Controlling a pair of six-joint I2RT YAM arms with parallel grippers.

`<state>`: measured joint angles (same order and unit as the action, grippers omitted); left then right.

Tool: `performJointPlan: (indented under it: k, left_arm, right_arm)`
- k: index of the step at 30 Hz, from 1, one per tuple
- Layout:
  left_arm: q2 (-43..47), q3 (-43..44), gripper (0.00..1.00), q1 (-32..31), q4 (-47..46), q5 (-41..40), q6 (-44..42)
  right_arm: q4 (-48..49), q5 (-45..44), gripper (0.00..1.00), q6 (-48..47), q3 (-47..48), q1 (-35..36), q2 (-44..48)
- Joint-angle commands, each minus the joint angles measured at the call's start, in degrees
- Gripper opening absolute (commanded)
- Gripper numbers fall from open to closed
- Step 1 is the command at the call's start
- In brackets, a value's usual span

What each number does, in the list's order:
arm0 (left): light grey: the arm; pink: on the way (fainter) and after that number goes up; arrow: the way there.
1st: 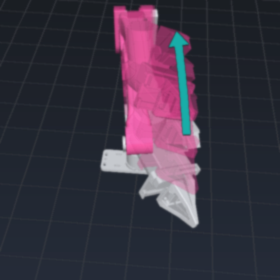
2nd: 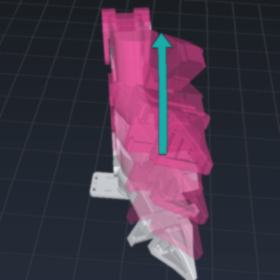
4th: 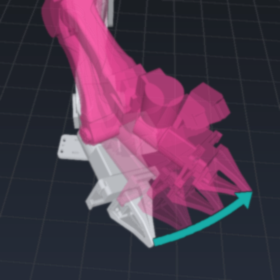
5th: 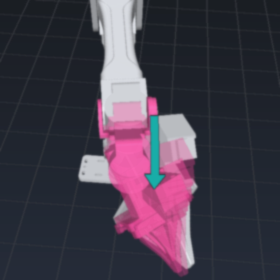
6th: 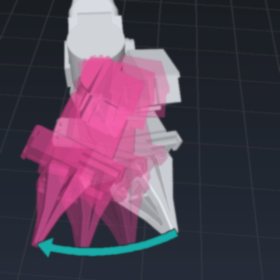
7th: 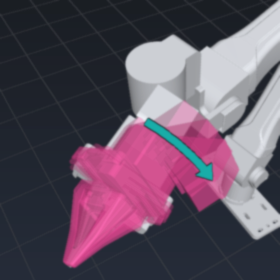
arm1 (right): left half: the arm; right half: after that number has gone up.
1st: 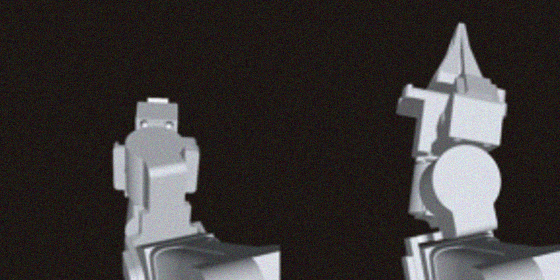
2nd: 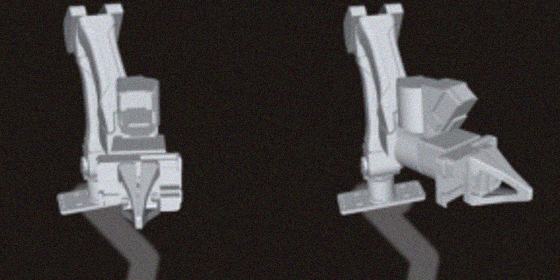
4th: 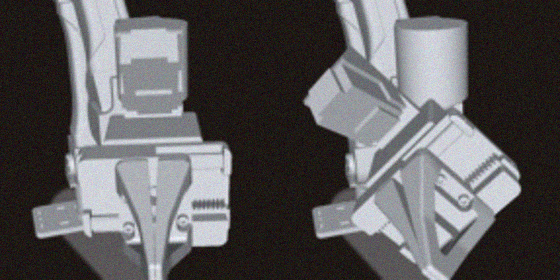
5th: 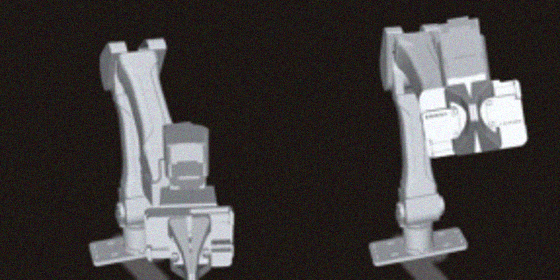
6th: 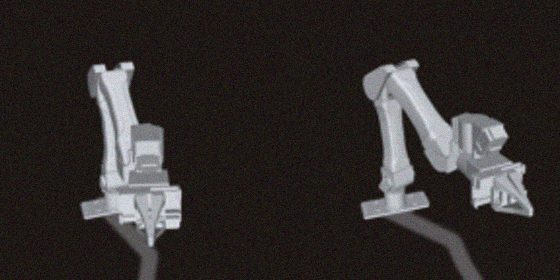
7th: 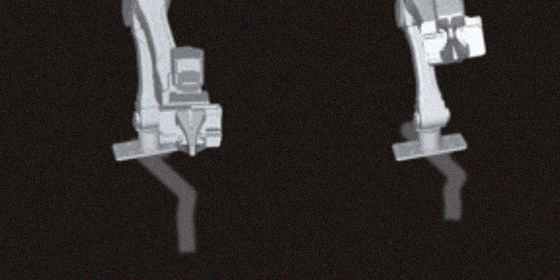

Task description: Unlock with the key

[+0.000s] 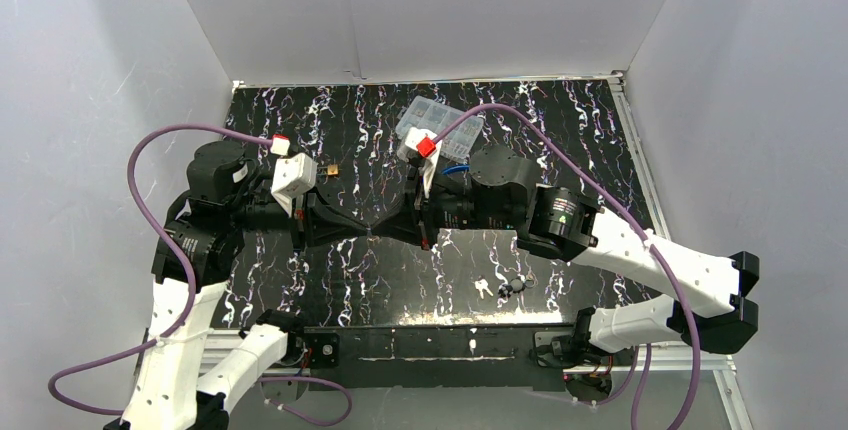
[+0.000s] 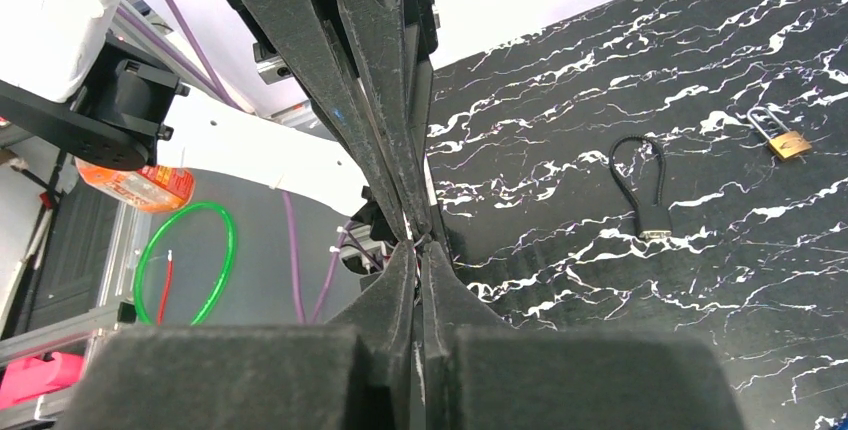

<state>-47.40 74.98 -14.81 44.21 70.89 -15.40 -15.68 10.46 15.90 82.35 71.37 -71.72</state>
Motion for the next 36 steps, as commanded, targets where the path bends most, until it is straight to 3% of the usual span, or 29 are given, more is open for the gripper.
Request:
performJointPlan:
  k: [1,7,8,9,10,13,15,18,20,27,33,36]
  left_arm:
    - [0.3,1.0,0.00,-0.2,0.1,0.4,0.1]
    - [0.2,1.0,0.00,-0.2,0.2,-0.1,0.1]
    - [0.1,1.0,0.07,-0.2,0.2,-0.2,0.3]
    - [0.0,1.0,0.27,-0.1,0.3,-0.4,0.5]
    - [-0.1,1.0,0.38,-0.2,0.2,-0.7,0.9]
    - [-0.1,1.1,0.64,-0.2,0.3,-3.4,1.0]
    - [-0.5,1.7,0.71,-0.2,2.4,-6.0,-1.4]
    - [-2.4,2.9,0.73,-0.1,6.9,-10.1,-3.0]
    - [-4.0,3.0,0.75,-0.1,12.2,-11.3,-10.7]
    - [-5.0,-10.7,0.75,0.3,12.0,-26.5,-23.4]
    - [-11.4,-21.2,0.67,3.5,6.5,-37.9,-35.0]
    - [-19.0,-19.7,0.54,7.3,6.7,-39.5,-39.0]
  right_arm:
    - [2.3,-0.1,0.01,0.1,-0.2,0.3,1.0]
    - [2.2,-0.4,0.01,0.3,-0.6,0.3,1.9]
    - [2.1,-0.4,0.01,0.3,-0.6,0.3,2.0]
    - [2.0,-0.3,0.01,0.4,-0.7,0.3,2.1]
    - [1.9,-0.5,0.01,0.5,-0.9,0.3,2.3]
    - [1.3,-1.2,0.01,1.0,-2.2,0.3,3.2]
    - [0.8,-1.8,0.01,1.5,-3.8,0.3,4.2]
    - [0.2,-3.1,0.01,2.5,-7.1,0.3,6.6]
    - [-0.1,-4.1,0.01,3.3,-9.8,0.3,8.2]
    - [-1.7,-8.9,0.01,6.0,-17.9,0.2,14.3]
    - [-1.9,-12.5,0.01,8.4,-22.5,0.2,18.7]
    - [-1.8,-13.7,0.01,9.5,-24.0,0.2,19.9]
